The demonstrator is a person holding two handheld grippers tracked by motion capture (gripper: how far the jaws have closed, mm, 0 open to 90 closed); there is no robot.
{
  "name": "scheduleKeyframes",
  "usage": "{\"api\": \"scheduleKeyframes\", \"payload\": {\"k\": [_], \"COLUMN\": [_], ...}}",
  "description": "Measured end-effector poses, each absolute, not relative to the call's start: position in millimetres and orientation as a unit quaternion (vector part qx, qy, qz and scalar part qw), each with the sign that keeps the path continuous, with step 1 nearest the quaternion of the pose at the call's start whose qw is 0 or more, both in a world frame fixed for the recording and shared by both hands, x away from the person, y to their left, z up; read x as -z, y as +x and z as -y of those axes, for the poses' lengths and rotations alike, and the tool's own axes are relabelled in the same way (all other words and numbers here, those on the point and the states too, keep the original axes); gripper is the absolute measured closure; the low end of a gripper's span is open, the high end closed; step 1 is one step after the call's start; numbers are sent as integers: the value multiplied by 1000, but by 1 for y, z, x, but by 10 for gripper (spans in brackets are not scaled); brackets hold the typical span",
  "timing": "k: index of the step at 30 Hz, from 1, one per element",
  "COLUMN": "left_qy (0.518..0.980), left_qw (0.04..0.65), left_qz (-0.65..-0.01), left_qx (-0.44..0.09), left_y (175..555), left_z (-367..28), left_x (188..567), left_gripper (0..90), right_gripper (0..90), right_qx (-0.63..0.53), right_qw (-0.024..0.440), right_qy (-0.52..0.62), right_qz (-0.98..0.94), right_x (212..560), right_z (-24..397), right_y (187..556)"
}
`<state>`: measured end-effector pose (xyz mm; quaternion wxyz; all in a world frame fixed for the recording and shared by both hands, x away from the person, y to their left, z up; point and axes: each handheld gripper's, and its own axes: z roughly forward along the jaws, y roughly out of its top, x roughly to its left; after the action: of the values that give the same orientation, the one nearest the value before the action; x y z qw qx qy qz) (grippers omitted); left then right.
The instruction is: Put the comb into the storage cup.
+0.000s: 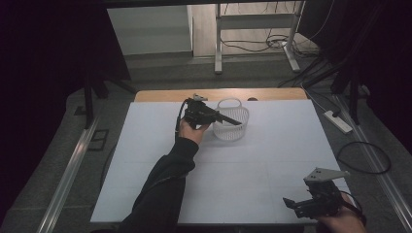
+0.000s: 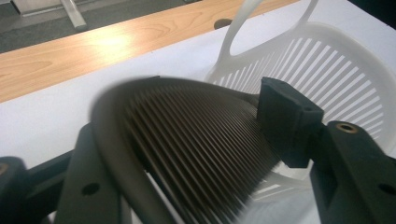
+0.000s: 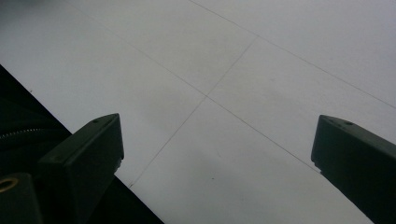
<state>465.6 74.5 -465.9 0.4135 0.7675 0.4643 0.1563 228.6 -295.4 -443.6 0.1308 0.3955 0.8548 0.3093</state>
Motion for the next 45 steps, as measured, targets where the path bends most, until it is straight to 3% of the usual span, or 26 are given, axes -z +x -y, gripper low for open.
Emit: {"api": "scheduleKeyframes", "payload": {"k": [11,27,45], "left_qy": [769,775,793], "left_qw": [406,404,396], "left_qz": [-469,-467,-444], "left_qx": [-153,-135,-126], "left_y": [466,467,466], "left_z": [-77,-83,-91], "left_x": [468,468,457], "left_gripper": [292,49,0], "right_gripper": [29,29,28], "right_qx": [-309,-308,-308], "right_qw": [132,133,133], "right_qy": [396,394,393], "right_qz": [-855,-856,-856], "right_x": [443,443,443], "right_z": [295,295,295], "right_y": [228,228,228]}}
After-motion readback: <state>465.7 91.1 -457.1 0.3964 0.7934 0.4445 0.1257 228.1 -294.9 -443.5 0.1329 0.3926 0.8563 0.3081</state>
